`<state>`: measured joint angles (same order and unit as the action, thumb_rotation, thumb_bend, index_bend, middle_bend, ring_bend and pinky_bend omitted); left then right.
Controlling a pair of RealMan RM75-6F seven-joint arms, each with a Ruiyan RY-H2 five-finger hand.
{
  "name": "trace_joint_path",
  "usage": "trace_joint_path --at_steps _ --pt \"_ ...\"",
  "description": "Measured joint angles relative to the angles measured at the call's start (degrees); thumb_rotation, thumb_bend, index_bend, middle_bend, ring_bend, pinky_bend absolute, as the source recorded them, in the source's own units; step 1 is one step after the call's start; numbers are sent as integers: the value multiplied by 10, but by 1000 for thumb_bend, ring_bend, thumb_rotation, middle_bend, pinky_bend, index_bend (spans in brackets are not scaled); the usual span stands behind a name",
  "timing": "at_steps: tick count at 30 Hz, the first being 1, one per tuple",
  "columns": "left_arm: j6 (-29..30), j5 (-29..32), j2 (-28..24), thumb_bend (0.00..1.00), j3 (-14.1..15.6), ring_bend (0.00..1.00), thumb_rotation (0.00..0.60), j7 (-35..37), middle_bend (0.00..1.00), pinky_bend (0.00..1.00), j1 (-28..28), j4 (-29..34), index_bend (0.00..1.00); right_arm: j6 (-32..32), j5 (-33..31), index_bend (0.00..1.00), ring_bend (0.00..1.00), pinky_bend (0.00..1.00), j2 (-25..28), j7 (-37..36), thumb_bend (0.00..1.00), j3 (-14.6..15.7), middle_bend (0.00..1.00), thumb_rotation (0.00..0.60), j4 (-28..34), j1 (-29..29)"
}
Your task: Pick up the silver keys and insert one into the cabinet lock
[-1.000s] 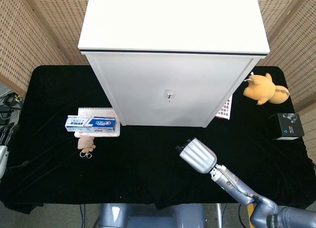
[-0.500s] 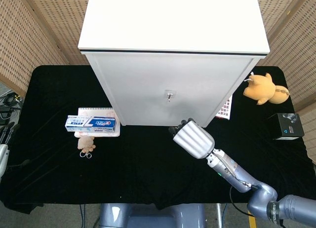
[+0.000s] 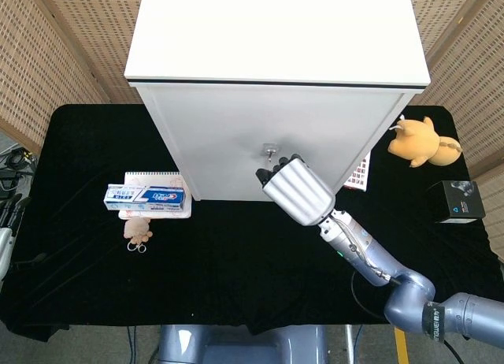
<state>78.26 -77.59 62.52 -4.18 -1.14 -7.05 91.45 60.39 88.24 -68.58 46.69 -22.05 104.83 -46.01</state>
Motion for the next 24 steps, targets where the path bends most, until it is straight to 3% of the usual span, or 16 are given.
trace_joint_path --at_steps 9,24 --pt "2 -1 -1 0 0 0 600 2 0 0 0 1 0 -6 -40 715 836 1000 0 25 669 -7 925 600 6 -20" --pt "-1 4 -3 0 -2 0 600 7 0 0 -1 -1 0 -11 -67 715 837 1000 -13 52 669 9 925 600 0 -45"
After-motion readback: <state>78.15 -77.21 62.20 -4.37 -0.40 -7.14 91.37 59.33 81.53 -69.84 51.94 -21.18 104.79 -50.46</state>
